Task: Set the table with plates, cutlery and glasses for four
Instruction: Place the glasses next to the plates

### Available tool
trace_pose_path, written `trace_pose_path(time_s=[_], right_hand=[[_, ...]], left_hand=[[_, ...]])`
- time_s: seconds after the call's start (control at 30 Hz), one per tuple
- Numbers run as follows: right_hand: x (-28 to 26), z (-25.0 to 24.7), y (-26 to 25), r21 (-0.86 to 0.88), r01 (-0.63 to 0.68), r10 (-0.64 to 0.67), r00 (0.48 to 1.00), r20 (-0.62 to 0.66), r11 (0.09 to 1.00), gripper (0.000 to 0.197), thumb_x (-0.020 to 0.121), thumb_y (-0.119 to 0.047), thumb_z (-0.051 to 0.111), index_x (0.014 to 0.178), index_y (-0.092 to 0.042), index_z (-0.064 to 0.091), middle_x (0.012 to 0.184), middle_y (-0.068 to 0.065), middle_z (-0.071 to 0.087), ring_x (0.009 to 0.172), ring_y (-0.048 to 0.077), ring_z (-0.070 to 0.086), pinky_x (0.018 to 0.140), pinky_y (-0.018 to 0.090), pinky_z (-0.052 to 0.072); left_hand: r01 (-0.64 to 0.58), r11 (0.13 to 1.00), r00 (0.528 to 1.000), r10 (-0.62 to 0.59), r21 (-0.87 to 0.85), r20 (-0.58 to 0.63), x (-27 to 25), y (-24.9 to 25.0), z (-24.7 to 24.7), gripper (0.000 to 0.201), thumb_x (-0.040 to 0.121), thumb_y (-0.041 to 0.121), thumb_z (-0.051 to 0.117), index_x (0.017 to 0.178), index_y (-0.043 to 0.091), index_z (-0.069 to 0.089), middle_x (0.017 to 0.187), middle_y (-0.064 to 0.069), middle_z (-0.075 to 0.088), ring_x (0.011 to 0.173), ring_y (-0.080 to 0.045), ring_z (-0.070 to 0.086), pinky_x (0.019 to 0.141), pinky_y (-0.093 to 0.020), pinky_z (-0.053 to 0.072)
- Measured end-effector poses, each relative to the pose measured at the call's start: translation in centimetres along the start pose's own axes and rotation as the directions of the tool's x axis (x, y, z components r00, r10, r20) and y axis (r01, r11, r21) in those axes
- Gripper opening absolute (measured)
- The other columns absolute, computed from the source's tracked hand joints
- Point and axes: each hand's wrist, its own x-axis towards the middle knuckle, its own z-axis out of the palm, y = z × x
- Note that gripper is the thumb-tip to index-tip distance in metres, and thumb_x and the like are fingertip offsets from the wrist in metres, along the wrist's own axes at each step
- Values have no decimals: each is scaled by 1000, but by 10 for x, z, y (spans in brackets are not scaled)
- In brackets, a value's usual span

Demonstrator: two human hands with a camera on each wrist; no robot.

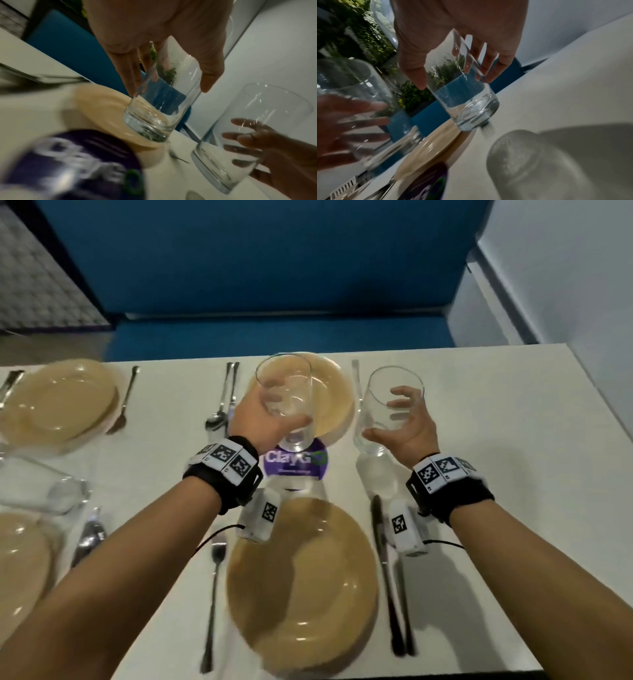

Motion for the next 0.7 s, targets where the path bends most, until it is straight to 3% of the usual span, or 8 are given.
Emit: trace_pose_path(time_s=[0.1,0.17,0.23,0.37,0.43,0.57,0.7], right_hand=[[-20,36,-5,54,-54,56,998,-39,997,75,60,-17,86,122,-21,45,105,-7,53,98,15,55,88,27,46],[-29,50,-3,61,-79,82,995,-54,995,73,59,-16,87,118,-25,45,104,-11,53,100,15,56,83,21,44],[-37,59,-1,64,-108,112,992,-63,992,71,57,-17,87,112,-33,45,108,-8,54,102,16,56,80,19,44],[-47,65,-1,63,-143,148,985,-88,988,69,55,-18,86,99,-48,43,114,-6,57,105,16,57,85,27,48],[-50,67,0,66,-161,167,980,-105,985,69,55,-18,85,105,-42,45,114,-7,58,106,17,58,89,30,49],[-60,67,3,88,-197,207,972,-114,976,73,55,-15,86,116,-27,48,114,-6,59,106,15,58,95,35,49],[-71,65,4,123,-199,213,971,-112,972,76,53,-16,88,117,-28,48,111,-9,60,105,11,58,97,37,49]], left_hand=[[37,997,999,-35,62,-23,1,-32,-42,71,57,43,85,119,36,52,109,10,58,98,-12,61,82,-29,49],[56,995,998,-54,85,-23,2,-48,-55,72,55,45,85,118,36,52,111,10,59,99,-11,60,88,-31,47],[60,995,998,-59,84,-15,4,-60,-62,75,53,46,86,120,34,53,114,10,59,100,-11,59,89,-30,46],[69,997,998,-69,44,6,6,-75,-60,76,53,41,87,120,34,52,116,8,57,103,-14,59,91,-33,48],[61,998,998,-62,33,22,6,-80,-57,76,54,38,88,119,36,50,117,5,56,105,-16,60,91,-34,49],[20,1000,1000,-20,-6,21,4,-83,-53,78,59,26,88,126,29,48,121,0,54,108,-19,57,84,-25,44],[18,999,1000,-18,-47,-12,3,-82,-51,85,60,23,88,131,24,42,125,-1,54,109,-18,54,92,-25,44]])
